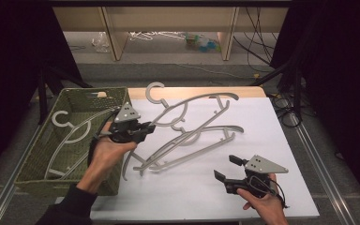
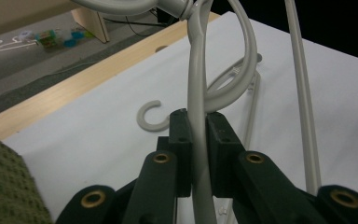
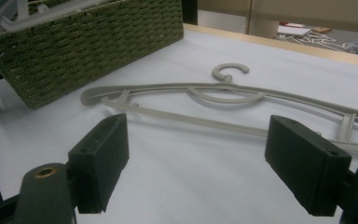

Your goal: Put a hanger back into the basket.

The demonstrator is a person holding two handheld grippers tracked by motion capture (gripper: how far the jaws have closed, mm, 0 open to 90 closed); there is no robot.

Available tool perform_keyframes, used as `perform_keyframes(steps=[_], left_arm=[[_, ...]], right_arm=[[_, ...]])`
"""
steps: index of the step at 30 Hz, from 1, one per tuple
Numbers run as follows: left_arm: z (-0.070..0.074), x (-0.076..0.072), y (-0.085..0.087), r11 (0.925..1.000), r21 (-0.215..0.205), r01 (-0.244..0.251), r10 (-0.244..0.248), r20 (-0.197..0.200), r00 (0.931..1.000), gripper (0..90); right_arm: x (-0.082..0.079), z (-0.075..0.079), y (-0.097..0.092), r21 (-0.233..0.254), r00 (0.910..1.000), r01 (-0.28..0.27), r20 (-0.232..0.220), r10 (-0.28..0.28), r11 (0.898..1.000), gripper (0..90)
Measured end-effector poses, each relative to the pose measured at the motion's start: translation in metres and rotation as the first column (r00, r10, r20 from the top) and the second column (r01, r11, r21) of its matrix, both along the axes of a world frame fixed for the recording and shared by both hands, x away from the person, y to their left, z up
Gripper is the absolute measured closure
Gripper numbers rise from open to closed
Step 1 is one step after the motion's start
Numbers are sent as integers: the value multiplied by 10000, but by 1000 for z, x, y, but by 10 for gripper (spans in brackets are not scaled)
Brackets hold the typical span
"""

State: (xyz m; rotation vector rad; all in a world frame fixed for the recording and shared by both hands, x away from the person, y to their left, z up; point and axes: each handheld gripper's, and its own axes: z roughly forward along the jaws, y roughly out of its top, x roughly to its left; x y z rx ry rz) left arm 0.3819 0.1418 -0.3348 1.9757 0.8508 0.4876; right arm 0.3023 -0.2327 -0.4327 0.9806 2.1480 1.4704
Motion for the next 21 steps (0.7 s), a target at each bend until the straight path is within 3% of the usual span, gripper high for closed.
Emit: perform_keyframes(steps=[4, 6, 8, 10, 13, 16, 17, 18, 21], left_arm=[[14, -3, 18, 10000, -28, -78, 78, 90, 9999, 817], [19, -4, 28, 9994, -159, -310, 313, 150, 9994, 816], [24, -5, 38, 9979, -296, -573, 580, 251, 9980, 817], [28, -6, 47, 9972, -213, -712, 718, 307, 9969, 816], [32, -6, 61, 9965, -120, -828, 832, 388, 9958, 816], [34, -3, 77, 9937, -356, -1067, 1079, 342, 9936, 816], [34, -2, 81, 9930, -359, -1125, 1139, 394, 9927, 817], [35, -1, 86, 9926, -243, -1186, 1197, 528, 9914, 816], [36, 1, 99, 9890, -163, -1471, 1478, 531, 9876, 817]], right_arm=[[2, -2, 1, 234, 9996, 8, 288, -15, 9997, 221], [1, -2, 1, 322, 10000, -51, 36, 50, 9995, 220], [2, -1, 0, 98, 9999, -10, 170, 9, 10000, 220], [0, 0, 0, -64, 9999, -6, -133, 5, 10000, 220], [0, 0, 0, -75, 9999, 10, -127, -11, 10000, 220], [1, 0, -1, -107, 10000, 56, 28, -56, 9999, 219], [0, 0, 0, -72, 9998, 30, -175, -32, 10000, 218], [1, -2, 2, 245, 10000, -33, -48, 34, 9997, 218], [1, -2, 2, 306, 9999, -60, -109, 63, 9995, 218]])
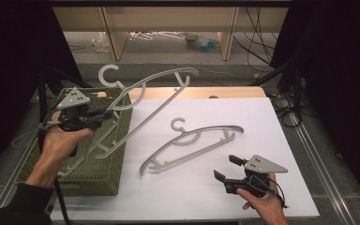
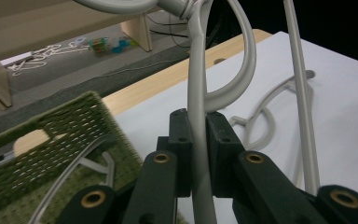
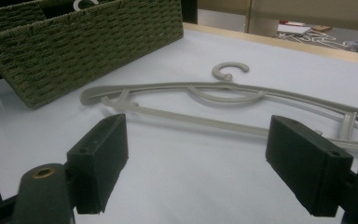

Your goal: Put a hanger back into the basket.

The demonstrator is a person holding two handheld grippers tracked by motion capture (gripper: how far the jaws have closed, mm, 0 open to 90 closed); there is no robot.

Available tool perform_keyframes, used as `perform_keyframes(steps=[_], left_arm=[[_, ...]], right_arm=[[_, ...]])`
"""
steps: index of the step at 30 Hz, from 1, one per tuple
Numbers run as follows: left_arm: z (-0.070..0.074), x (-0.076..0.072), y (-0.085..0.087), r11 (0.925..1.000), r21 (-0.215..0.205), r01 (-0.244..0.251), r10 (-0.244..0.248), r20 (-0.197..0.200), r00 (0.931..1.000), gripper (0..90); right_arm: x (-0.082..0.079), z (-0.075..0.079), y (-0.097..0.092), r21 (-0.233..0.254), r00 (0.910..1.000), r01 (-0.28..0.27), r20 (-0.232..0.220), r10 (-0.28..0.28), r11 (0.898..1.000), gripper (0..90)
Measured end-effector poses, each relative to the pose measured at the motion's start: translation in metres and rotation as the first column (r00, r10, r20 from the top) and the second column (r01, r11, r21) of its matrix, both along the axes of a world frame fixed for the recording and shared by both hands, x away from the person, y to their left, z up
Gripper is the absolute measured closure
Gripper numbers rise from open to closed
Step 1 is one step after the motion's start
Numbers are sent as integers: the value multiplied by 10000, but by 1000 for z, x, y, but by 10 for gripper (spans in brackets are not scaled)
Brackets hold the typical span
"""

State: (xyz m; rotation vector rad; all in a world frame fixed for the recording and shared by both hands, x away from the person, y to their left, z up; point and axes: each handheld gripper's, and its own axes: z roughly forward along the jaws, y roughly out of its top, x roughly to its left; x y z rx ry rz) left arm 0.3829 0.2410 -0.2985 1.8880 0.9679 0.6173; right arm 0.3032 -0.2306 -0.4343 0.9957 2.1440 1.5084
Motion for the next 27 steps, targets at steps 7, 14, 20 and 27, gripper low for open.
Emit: perform_keyframes(steps=[7, 14, 20, 27], left_arm=[[-2, 5, 29, 9976, 26, -687, 687, 31, 9976, 817], [-11, 8, 51, 9913, 236, -1296, 1294, 103, 9915, 816], [-20, 15, 70, 9778, 706, -1974, 1972, 109, 9803, 817], [-32, 17, 90, 9666, 754, -2448, 2454, 16, 9694, 817]], right_arm=[[0, 0, 0, -18, 10000, 7, -17, -7, 10000, 218], [0, 0, -1, -32, 10000, 43, -18, -43, 10000, 218], [0, 0, 0, -31, 10000, 24, 49, -24, 10000, 218], [0, 0, 0, 2, 10000, 0, -33, 0, 10000, 218]])
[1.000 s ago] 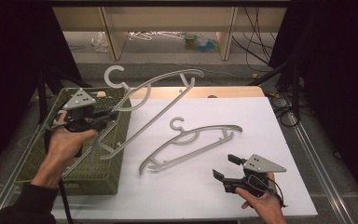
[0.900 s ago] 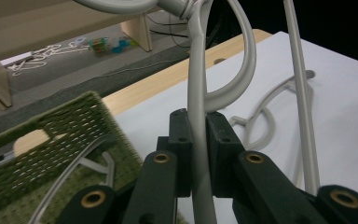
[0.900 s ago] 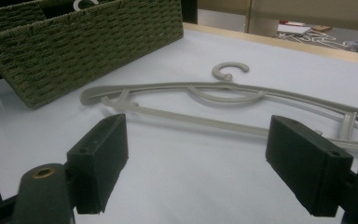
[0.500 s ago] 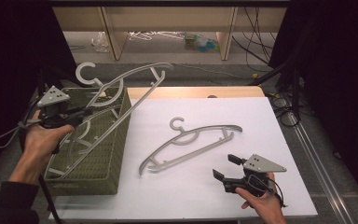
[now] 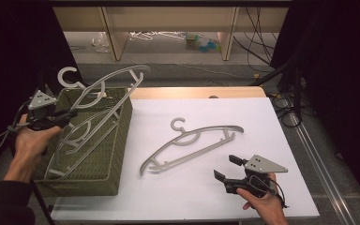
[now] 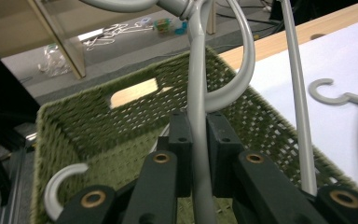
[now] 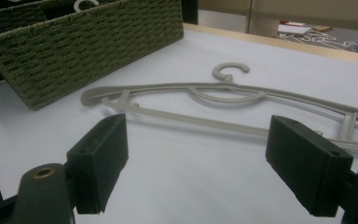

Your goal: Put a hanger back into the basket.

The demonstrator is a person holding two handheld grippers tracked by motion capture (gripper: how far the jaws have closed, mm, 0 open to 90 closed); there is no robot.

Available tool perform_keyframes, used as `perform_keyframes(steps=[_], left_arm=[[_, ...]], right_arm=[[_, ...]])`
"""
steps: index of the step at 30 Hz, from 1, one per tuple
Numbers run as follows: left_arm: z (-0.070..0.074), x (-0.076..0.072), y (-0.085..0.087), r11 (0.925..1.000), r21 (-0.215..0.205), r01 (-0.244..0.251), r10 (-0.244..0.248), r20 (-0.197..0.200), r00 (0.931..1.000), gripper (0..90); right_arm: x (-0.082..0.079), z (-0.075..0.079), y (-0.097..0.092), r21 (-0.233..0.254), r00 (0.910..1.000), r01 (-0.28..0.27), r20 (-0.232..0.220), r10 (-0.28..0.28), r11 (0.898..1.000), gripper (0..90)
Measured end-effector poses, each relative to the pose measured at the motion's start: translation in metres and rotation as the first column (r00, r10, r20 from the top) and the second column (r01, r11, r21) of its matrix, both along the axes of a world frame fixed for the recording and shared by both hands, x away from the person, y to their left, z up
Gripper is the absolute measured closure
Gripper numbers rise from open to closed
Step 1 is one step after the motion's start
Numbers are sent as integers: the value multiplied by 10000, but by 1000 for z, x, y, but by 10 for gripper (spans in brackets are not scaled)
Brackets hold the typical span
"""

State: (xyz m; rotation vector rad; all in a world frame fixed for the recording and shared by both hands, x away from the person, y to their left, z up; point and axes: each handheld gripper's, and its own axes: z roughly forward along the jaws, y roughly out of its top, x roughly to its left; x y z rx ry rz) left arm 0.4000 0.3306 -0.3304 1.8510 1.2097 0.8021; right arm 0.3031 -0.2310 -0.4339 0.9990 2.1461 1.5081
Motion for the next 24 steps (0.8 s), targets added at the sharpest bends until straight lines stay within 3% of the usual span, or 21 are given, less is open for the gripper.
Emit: perform_keyframes(steps=[3, 4, 7, 9, 11, 12, 13, 15, 16, 17, 24], left_arm=[[-1, -2, 7, 9999, -15, -141, 141, 90, 9999, 817], [-2, -2, 9, 9998, -53, -172, 173, 143, 9997, 816], [-7, -3, 16, 9992, 36, -394, 393, 101, 9992, 817], [-10, -3, 22, 9988, 185, -443, 441, 147, 9989, 817], [-14, -5, 26, 9984, 200, -529, 526, 139, 9985, 817], [-18, -7, 30, 9979, 159, -620, 619, 71, 9981, 817], [-19, -7, 32, 9977, 166, -653, 652, 48, 9979, 817], [-23, -9, 37, 9969, 186, -764, 764, 21, 9971, 817], [-25, -10, 39, 9965, 171, -818, 819, -1, 9966, 817], [-27, -10, 42, 9959, 196, -879, 879, -17, 9961, 817], [-32, -17, 53, 9943, 317, -1020, 1026, -156, 9946, 817]], right_arm=[[-1, 2, -2, -307, 9999, 92, -110, -95, 9995, 218], [1, 0, 0, 41, 10000, 38, 24, -38, 10000, 218], [1, 0, 0, 36, 10000, 56, 47, -56, 10000, 218], [0, 1, -2, -309, 9999, 97, -44, -99, 9995, 218], [1, -1, 1, 60, 10000, 6, 87, -7, 10000, 218], [0, 0, 0, 9, 10000, 22, -8, -22, 10000, 218], [1, 0, 0, -36, 9994, 104, 339, -103, 9999, 218], [1, -1, 0, 65, 9999, 62, 132, -62, 10000, 218], [0, 1, -1, -220, 9999, 151, -15, -151, 9996, 218], [1, -1, 1, 90, 10000, 32, 81, -33, 10000, 218], [1, -2, 2, 68, 10000, 32, 32, -32, 10000, 218]])
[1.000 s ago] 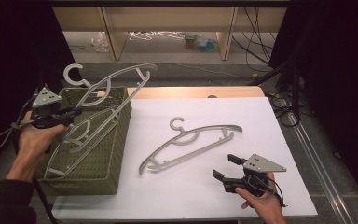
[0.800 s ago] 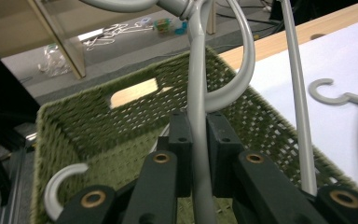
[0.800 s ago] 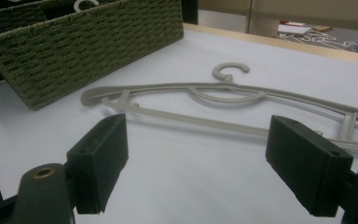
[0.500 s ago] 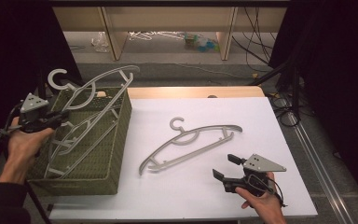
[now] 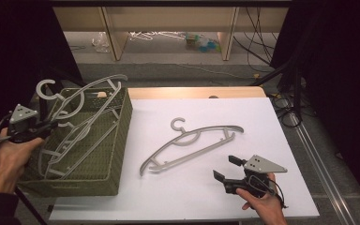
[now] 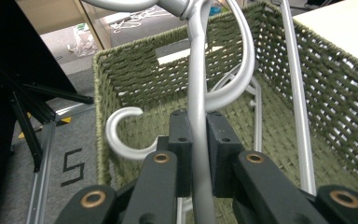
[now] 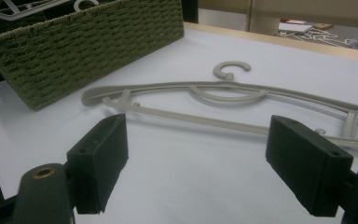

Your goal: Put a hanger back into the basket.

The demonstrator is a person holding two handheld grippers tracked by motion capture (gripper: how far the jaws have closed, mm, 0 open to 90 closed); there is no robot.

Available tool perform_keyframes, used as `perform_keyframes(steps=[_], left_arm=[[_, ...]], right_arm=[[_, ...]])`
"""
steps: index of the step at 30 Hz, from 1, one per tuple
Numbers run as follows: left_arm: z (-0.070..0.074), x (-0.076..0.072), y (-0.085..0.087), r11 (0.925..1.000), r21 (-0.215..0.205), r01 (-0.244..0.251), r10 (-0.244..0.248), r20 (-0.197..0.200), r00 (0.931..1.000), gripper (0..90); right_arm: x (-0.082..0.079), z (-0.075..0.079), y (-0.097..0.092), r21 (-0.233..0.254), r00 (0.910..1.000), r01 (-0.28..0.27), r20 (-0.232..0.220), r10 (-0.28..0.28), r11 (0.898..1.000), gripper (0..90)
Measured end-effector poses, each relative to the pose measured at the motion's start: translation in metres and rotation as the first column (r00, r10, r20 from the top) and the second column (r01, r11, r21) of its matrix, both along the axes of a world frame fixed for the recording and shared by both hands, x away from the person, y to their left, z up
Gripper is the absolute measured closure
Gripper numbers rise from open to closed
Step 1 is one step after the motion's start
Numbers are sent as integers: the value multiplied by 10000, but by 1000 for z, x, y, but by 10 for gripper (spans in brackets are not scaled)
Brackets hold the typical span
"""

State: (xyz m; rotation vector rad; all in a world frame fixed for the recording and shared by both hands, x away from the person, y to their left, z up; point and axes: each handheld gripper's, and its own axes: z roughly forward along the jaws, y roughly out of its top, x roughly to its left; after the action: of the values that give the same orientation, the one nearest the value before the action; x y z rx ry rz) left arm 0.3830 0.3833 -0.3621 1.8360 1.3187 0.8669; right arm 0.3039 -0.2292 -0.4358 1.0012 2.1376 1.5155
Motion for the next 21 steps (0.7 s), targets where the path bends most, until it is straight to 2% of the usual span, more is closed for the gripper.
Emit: perform_keyframes(steps=[4, 7, 13, 15, 21], left_arm=[[-3, -3, 4, 9998, -186, -113, 113, 17, 9999, 817], [-7, -5, 5, 9998, 91, -162, 164, -127, 9998, 816], [-15, -8, 11, 9997, -20, -233, 233, -288, 9993, 816], [-19, -10, 11, 9998, -153, -134, 130, -287, 9995, 816], [-19, -13, 12, 9998, -169, -71, 67, -259, 9996, 816]], right_arm=[[0, 0, 0, -9, 10000, -9, 16, 9, 10000, 218], [-1, 0, -1, -27, 10000, -1, -25, 1, 10000, 218], [0, 0, -1, -40, 10000, -5, -20, 5, 10000, 218], [0, 0, -1, -140, 10000, -1, -27, 1, 9999, 218], [-1, 1, -1, -293, 10000, -18, -1, 18, 9996, 218]])
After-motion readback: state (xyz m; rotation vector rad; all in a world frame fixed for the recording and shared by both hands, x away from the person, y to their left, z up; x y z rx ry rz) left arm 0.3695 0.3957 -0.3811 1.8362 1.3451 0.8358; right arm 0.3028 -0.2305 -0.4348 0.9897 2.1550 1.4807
